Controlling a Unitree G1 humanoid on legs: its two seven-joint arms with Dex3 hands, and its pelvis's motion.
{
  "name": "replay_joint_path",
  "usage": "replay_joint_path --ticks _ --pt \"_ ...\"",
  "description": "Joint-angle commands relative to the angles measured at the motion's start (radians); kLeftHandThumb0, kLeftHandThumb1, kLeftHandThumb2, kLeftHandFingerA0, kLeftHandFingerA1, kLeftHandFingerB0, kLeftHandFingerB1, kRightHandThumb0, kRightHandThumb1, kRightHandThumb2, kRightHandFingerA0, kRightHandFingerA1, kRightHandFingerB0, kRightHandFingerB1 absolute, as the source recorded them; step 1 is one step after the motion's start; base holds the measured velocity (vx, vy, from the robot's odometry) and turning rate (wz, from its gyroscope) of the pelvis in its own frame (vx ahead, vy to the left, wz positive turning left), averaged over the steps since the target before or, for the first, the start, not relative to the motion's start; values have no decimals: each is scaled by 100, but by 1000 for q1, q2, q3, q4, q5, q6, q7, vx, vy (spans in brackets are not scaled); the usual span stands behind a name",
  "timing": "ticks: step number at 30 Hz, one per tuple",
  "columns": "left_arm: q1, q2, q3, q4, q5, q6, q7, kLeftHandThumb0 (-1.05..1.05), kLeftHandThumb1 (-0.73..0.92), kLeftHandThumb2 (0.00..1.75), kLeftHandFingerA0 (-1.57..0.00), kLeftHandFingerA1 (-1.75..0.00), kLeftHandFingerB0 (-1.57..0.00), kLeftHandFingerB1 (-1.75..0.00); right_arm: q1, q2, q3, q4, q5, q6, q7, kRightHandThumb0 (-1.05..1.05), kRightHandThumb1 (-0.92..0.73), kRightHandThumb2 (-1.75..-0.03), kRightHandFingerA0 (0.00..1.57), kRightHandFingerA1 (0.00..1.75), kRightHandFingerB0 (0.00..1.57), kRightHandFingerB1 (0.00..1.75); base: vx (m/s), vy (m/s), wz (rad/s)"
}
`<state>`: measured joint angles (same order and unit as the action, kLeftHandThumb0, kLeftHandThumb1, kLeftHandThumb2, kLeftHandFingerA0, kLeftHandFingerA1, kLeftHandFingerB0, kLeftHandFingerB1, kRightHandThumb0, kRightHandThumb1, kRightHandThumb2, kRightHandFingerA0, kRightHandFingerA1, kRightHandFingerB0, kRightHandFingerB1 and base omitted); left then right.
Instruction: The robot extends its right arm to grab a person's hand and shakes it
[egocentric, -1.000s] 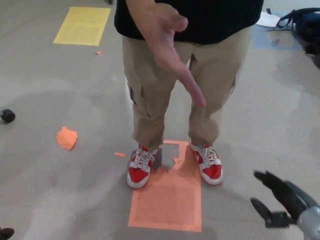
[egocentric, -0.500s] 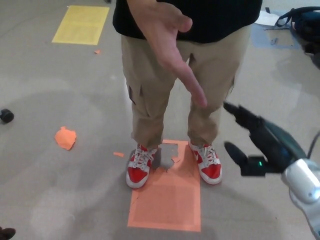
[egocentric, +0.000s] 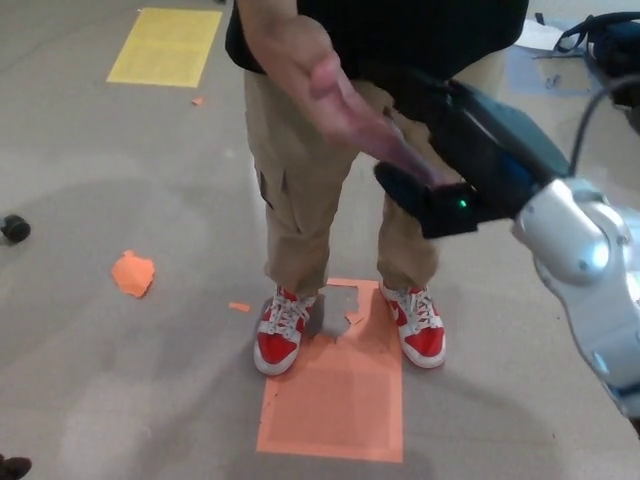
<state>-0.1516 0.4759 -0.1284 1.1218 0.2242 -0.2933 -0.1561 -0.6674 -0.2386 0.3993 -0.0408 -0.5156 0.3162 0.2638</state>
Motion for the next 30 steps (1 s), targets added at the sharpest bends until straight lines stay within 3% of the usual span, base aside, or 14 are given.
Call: replay_joint_path --ticks 1,9,18,19,20,21,22,23,24,25,27,28,30 --pt "10 33 11 21 -3 -52 -30 -68 68 99 -2 -39 -2 -33 -140 45 84 190 -95 186 89 -95 -82 -118 0 17 0 14 0 0 0" --pt "10 33 27 26 -14 -41 -50 -74 70 99 -5 -32 -5 -28 -264 114 145 561 -100 152 38 -94 -78 -115 0 24 0 17 0 0 0" --pt "6 31 43 27 -17 -51 -58 -66 68 98 -2 -37 -2 -32 -379 183 170 904 -106 124 -7 -95 -72 -113 0 25 0 12 0 0 0" --pt "5 31 39 28 -10 -46 -54 -67 68 99 -2 -36 -2 -32 -395 190 188 946 -121 117 -13 -93 -73 -111 1 34 0 11 0 0 0" --pt "4 30 39 29 -9 -41 -55 -75 70 99 -5 -33 -5 -28 -406 197 214 973 -149 104 -49 -77 -71 -103 35 55 0 20 0 0 0" --pt "2 29 41 30 -12 -42 -58 -68 68 100 -2 -35 -2 -31 -412 202 215 984 -151 92 -82 -72 -70 -102 42 57 0 23 0 0 0" --pt "2 29 41 30 -12 -45 -58 -68 68 99 -2 -36 -2 -32 -408 207 197 985 -136 77 -118 -59 -80 -67 63 49 6 20 0 0 0" --pt "2 29 41 29 -11 -48 -57 -68 68 99 -2 -36 -2 -32 -405 212 179 988 -120 59 -155 -59 -80 -67 63 49 6 20 0 0 0" --pt "1 30 38 30 -7 -54 -56 -67 68 99 -2 -37 -2 -32 -406 218 163 996 -109 44 -184 -62 -69 -93 55 59 5 30 0 0 0" --pt "0 30 38 29 -6 -53 -56 -68 68 99 -3 -38 -2 -33 -412 225 155 1006 -108 33 -208 -61 -72 -95 49 58 6 33 0 0 0" --pt "-2 27 42 30 -11 -52 -60 -68 68 100 -2 -37 -2 -32 -417 232 145 1016 -109 -8 -259 -59 -73 -94 54 61 7 39 0 0 0" --pt "1 27 42 27 -11 -54 -60 -69 69 101 -3 -38 -2 -32 -412 231 140 1011 -106 -33 -276 -40 -88 -66 68 71 18 29 0 0 0" --pt "8 30 41 22 -9 -54 -63 -69 69 101 -2 -36 -2 -31 -391 228 118 987 -91 -94 -319 -33 -86 -67 73 79 26 33 0 0 0"
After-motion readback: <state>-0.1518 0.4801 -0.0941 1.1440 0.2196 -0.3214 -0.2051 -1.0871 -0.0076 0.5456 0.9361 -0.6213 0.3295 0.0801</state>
